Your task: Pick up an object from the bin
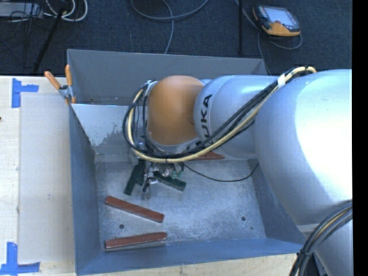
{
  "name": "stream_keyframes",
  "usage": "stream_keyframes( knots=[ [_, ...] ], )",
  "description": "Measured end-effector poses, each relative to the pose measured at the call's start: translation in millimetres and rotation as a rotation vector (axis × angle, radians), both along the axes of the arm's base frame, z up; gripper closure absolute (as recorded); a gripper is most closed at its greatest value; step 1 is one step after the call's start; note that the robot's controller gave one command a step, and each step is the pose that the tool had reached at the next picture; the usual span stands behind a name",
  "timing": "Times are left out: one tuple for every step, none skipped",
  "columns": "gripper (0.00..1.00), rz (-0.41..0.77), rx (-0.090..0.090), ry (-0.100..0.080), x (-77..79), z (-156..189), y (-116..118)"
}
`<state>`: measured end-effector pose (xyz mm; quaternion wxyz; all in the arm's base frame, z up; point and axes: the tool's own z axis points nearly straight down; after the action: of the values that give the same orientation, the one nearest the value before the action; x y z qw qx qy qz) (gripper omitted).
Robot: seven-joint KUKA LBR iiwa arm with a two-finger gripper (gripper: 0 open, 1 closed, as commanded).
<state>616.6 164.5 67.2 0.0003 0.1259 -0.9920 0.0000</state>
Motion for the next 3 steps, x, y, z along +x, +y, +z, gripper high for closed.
stream_keyframes(
  knots=[
    [0.0, -0.079, 0.001, -0.004, 5.6, 34, -25],
    [0.0, -0.14, -0.001, -0.001, 5.6, 40, -59],
    [0.0, -0.247, 0.001, -0.005, -9.1, 3, -67]
  ],
)
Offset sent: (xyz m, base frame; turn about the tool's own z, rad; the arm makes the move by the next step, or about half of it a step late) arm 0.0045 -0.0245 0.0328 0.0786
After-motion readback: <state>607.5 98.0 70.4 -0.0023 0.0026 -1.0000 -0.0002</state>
